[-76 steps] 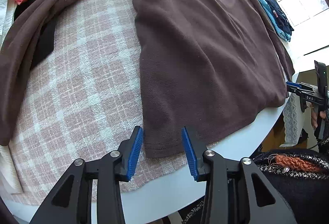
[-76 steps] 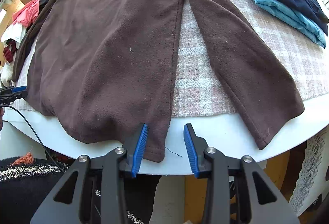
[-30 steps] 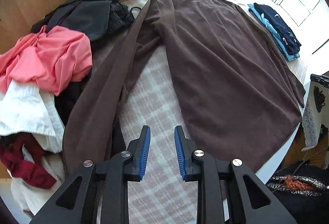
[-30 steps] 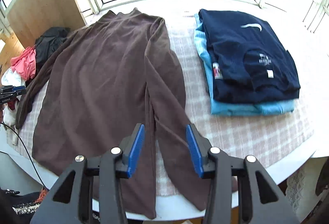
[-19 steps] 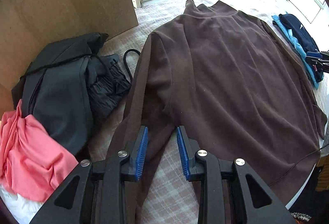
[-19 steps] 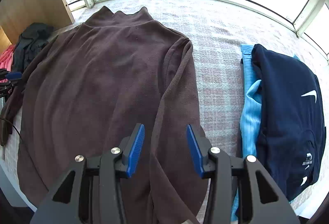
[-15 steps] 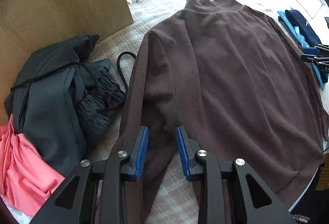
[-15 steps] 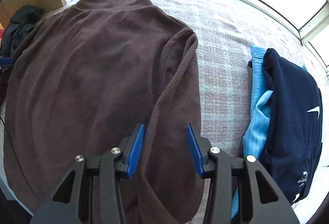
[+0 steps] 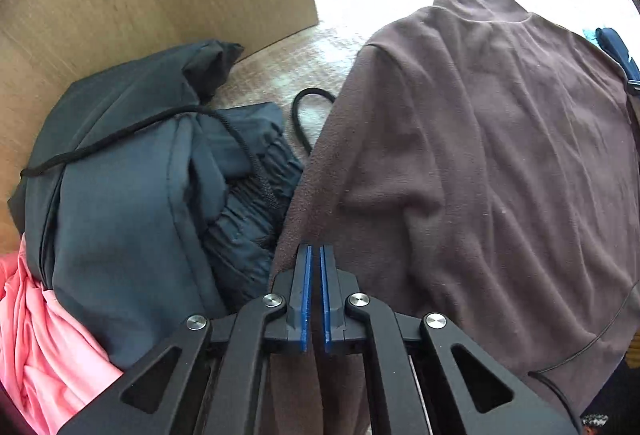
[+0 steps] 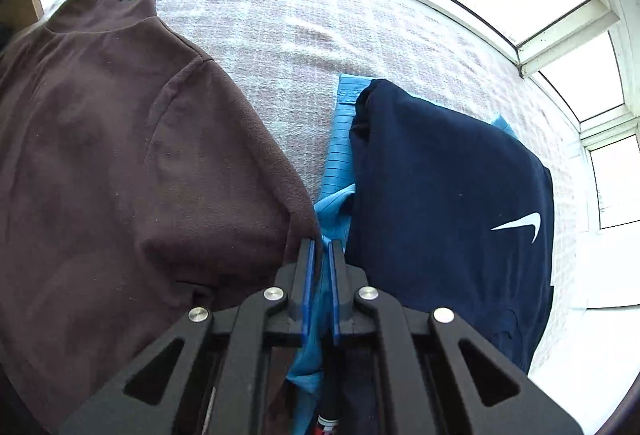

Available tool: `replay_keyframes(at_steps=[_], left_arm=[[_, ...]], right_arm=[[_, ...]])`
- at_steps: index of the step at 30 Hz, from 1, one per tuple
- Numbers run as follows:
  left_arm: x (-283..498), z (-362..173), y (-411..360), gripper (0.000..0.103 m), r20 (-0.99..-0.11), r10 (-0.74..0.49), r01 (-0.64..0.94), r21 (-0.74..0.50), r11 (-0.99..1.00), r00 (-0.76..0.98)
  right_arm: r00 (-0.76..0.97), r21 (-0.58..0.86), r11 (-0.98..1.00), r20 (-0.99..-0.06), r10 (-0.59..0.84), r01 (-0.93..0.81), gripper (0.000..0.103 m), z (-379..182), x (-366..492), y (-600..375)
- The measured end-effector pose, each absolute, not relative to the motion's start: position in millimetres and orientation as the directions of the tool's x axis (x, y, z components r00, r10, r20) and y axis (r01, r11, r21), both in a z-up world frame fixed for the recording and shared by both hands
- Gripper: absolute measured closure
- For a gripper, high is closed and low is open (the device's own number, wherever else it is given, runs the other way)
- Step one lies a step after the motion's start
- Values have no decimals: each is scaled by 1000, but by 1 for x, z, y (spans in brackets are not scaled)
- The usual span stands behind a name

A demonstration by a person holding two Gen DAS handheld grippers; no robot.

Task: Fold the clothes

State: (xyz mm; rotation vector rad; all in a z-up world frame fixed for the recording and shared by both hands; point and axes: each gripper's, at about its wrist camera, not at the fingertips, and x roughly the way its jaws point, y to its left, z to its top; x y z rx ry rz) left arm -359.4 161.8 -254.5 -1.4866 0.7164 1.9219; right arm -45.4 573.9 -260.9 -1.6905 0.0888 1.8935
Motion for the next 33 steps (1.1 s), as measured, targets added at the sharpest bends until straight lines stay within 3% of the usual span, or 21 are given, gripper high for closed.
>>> replay_keyframes(at_steps=[2, 4, 6, 9, 17, 21, 23, 25, 33], left_arm=[[-360, -248, 156, 101, -970, 154, -730, 33, -683, -188], [-357, -240, 153, 99, -965, 164, -735, 41, -677, -205], [-355, -235, 151, 99, -963, 156, -748, 63, -661, -219], [-357, -232, 152, 99, -964, 155, -756, 65, -651, -216], [-365, -238, 164, 103, -958, 85, -775, 167, -610, -273], [-378, -227, 147, 101, -961, 137, -734, 88, -674, -241], [-375, -215, 146, 95, -957, 191, -747, 37, -664, -217], [-370, -202, 156, 76, -944, 214, -773, 62, -632, -251], [-391, -227, 249, 69, -959, 206, -874, 73, -480, -193]], right_arm=[[-16, -354, -823, -915, 402, -443, 93, -258, -53, 566], [-35, -374, -821, -903, 429, -431, 83, -250, -60, 560], [-65, -370, -821, -896, 439, -435, 61, -240, -69, 558], [-106, -338, -838, -902, 419, -429, 55, -246, -96, 559], [26, -393, -848, -911, 412, -356, 54, -316, -128, 575], [-51, -295, -864, -937, 345, -409, 54, -307, -132, 586], [-105, -238, -875, -946, 308, -421, 54, -300, -138, 590], [-152, -190, -888, -949, 275, -418, 54, -297, -148, 592], [-195, -106, -916, -962, 194, -386, 54, -322, -180, 599]])
